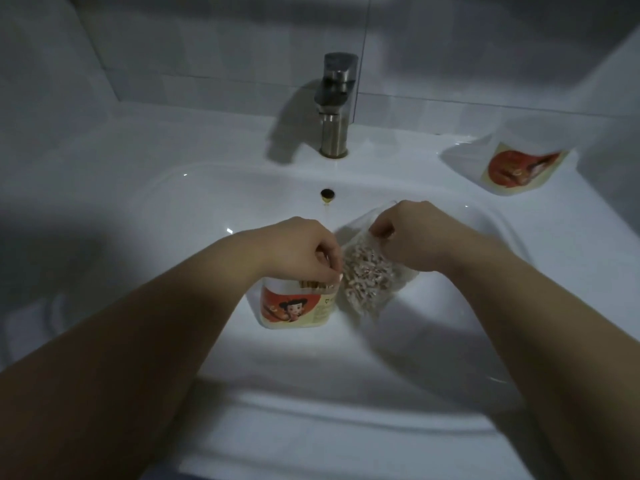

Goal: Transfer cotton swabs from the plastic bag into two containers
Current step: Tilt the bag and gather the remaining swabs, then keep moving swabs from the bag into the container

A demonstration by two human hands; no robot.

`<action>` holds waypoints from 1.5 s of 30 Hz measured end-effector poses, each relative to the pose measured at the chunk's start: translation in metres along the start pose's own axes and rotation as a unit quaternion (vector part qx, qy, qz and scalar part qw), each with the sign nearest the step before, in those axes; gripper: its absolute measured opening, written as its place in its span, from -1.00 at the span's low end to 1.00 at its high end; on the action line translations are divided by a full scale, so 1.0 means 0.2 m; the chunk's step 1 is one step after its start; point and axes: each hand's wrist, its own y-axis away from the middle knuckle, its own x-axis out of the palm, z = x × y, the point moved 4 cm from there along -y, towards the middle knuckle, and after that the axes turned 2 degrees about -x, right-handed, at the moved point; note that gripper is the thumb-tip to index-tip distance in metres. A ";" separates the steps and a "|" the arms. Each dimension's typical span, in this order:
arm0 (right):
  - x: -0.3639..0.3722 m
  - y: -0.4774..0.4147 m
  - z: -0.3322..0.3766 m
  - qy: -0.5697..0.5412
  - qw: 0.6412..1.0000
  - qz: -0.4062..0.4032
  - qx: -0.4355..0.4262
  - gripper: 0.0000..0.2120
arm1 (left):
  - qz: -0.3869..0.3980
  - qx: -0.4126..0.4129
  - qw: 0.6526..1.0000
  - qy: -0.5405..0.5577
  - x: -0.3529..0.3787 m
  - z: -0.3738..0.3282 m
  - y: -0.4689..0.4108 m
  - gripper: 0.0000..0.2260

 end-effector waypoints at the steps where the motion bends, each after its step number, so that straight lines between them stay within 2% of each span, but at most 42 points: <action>1: 0.01 -0.01 -0.01 0.009 1.000 0.006 -0.002 -0.76 | 0.002 0.006 1.000 -0.001 0.00 0.00 0.00 -0.88; 5: 0.01 -0.02 -0.05 -0.018 0.999 0.040 0.026 -0.60 | 0.018 -0.010 1.000 -0.006 -0.04 0.01 0.01 -0.82; 9: 0.01 -0.02 -0.06 -0.061 0.996 0.048 0.036 -0.43 | 0.084 -0.016 0.993 -0.080 -0.01 -0.01 0.04 -0.54; 14: -0.03 -0.01 -0.04 -0.037 0.999 -0.017 0.002 -0.66 | 0.062 -0.013 0.992 -0.107 0.01 -0.03 0.03 -0.61; 15: -0.04 -0.01 -0.03 -0.027 0.999 -0.031 -0.001 -0.62 | 0.066 -0.017 0.992 -0.106 0.01 -0.03 0.03 -0.63; 18: -0.08 0.01 -0.01 -0.037 0.997 -0.060 -0.011 -0.33 | 0.078 -0.013 0.993 -0.083 0.01 -0.03 0.04 -0.68; 20: -0.08 0.02 0.02 -0.037 0.998 -0.047 -0.023 -0.26 | 0.075 -0.009 0.995 -0.058 -0.01 -0.02 0.05 -0.73; 23: -0.08 0.03 0.05 -0.056 0.997 -0.024 -0.050 -0.34 | 0.021 -0.001 0.999 -0.028 -0.05 -0.02 0.04 -0.91; 25: -0.09 0.04 0.07 -0.060 0.994 -0.028 -0.081 -0.55 | -0.065 0.005 0.998 -0.003 -0.09 -0.02 0.03 -0.80; 27: -0.10 0.05 0.09 -0.036 0.992 -0.027 -0.119 -0.75 | -0.159 0.014 0.986 0.047 -0.13 -0.03 0.02 -0.78; 30: -0.07 0.06 0.12 -0.010 0.989 0.007 -0.144 -0.86 | -0.242 0.014 0.960 0.139 -0.14 -0.04 0.02 -0.94; 31: -0.06 0.06 0.13 0.001 0.989 0.015 -0.145 -0.84 | -0.252 0.005 0.952 0.173 -0.14 -0.05 0.01 -0.89; 34: -0.03 0.04 0.14 0.013 0.989 0.015 -0.147 -0.87 | -0.223 -0.030 0.944 0.243 -0.11 -0.05 0.00 -0.76; 39: -0.03 0.03 0.12 0.007 0.992 0.027 -0.124 -0.71 | -0.154 -0.052 0.937 0.309 -0.05 -0.05 -0.04 -0.80; 45: -0.11 0.01 0.06 0.044 0.995 -0.042 -0.072 -0.72 | -0.138 -0.051 0.875 0.461 -0.05 -0.12 -0.05 -0.69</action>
